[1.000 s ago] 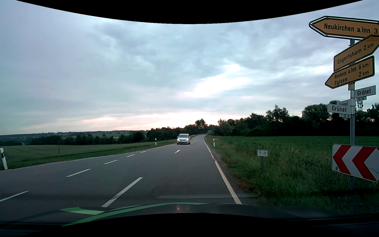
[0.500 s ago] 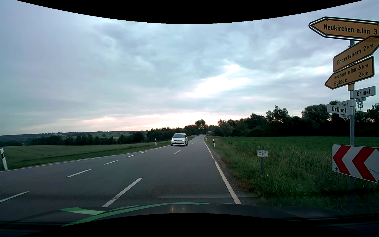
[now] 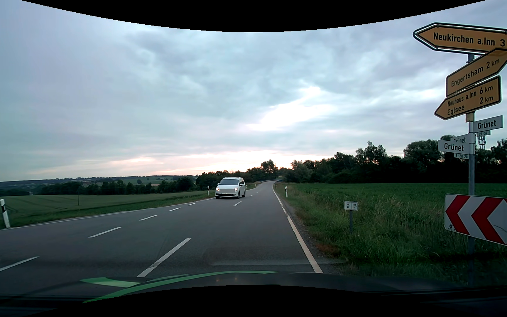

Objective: Follow the waypoints while adhering to traffic rules and regulations

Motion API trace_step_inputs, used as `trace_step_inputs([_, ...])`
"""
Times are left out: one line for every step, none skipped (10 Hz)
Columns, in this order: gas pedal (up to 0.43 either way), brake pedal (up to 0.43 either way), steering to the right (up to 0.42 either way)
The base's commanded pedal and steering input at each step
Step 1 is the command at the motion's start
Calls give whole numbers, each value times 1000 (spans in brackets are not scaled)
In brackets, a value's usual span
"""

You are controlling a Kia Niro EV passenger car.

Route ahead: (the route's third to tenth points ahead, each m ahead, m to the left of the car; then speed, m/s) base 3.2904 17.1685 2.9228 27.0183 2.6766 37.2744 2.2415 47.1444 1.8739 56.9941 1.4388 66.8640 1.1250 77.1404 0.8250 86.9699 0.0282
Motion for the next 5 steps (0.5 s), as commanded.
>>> trace_step_inputs([0, 0, -13])
trace_step_inputs([0, 0, -16])
trace_step_inputs([0, 0, -21])
trace_step_inputs([0, 0, -28])
trace_step_inputs([0, 0, -40])
